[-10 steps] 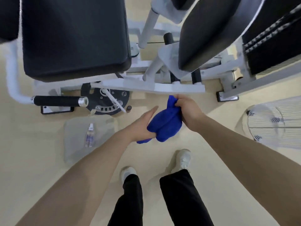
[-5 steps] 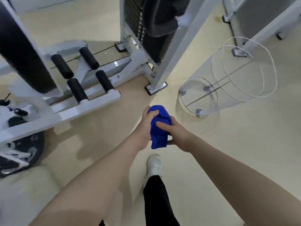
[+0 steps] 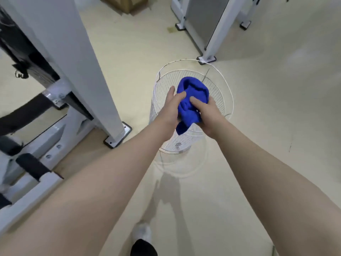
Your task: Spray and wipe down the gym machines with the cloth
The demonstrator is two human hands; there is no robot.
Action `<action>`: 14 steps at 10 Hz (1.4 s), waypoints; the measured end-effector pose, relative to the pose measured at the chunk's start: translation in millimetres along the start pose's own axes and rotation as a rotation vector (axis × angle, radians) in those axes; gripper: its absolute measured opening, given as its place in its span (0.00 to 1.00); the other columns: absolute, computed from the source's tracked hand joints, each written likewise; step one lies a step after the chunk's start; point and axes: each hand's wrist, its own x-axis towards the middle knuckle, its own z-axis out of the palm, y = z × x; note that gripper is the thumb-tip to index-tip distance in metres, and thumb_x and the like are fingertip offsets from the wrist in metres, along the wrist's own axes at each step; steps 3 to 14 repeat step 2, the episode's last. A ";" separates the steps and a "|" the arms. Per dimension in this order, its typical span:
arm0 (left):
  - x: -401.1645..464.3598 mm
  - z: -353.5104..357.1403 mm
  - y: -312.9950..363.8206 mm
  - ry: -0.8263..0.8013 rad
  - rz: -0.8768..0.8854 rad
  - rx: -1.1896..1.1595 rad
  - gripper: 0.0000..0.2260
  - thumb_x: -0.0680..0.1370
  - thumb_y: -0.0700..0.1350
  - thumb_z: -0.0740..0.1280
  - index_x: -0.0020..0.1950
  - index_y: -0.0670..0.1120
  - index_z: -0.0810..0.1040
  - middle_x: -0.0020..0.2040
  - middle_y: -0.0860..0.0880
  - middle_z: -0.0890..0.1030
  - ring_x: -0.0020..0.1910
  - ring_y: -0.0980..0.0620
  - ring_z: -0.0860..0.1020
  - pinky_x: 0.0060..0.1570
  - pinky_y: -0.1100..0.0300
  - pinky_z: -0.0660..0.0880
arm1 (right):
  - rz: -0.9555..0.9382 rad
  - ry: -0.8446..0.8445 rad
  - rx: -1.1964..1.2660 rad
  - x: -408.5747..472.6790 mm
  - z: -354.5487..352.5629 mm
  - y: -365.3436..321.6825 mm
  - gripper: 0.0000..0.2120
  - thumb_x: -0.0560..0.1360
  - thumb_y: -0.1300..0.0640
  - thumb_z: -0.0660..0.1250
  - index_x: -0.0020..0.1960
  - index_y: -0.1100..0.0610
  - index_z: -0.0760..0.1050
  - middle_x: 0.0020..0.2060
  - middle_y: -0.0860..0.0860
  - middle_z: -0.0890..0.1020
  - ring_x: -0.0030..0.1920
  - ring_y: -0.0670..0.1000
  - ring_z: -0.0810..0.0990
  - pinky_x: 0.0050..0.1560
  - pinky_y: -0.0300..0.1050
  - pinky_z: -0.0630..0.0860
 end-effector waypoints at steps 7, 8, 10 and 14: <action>35.3 -8.3 -23.8 0.218 -0.147 0.399 0.18 0.79 0.54 0.56 0.68 0.54 0.66 0.64 0.50 0.70 0.65 0.50 0.68 0.66 0.51 0.62 | 0.250 0.280 -0.070 35.0 -17.8 3.9 0.22 0.77 0.52 0.62 0.68 0.56 0.61 0.49 0.49 0.68 0.46 0.54 0.77 0.51 0.44 0.76; 35.3 -8.3 -23.8 0.218 -0.147 0.399 0.18 0.79 0.54 0.56 0.68 0.54 0.66 0.64 0.50 0.70 0.65 0.50 0.68 0.66 0.51 0.62 | 0.250 0.280 -0.070 35.0 -17.8 3.9 0.22 0.77 0.52 0.62 0.68 0.56 0.61 0.49 0.49 0.68 0.46 0.54 0.77 0.51 0.44 0.76; 35.3 -8.3 -23.8 0.218 -0.147 0.399 0.18 0.79 0.54 0.56 0.68 0.54 0.66 0.64 0.50 0.70 0.65 0.50 0.68 0.66 0.51 0.62 | 0.250 0.280 -0.070 35.0 -17.8 3.9 0.22 0.77 0.52 0.62 0.68 0.56 0.61 0.49 0.49 0.68 0.46 0.54 0.77 0.51 0.44 0.76; 35.3 -8.3 -23.8 0.218 -0.147 0.399 0.18 0.79 0.54 0.56 0.68 0.54 0.66 0.64 0.50 0.70 0.65 0.50 0.68 0.66 0.51 0.62 | 0.250 0.280 -0.070 35.0 -17.8 3.9 0.22 0.77 0.52 0.62 0.68 0.56 0.61 0.49 0.49 0.68 0.46 0.54 0.77 0.51 0.44 0.76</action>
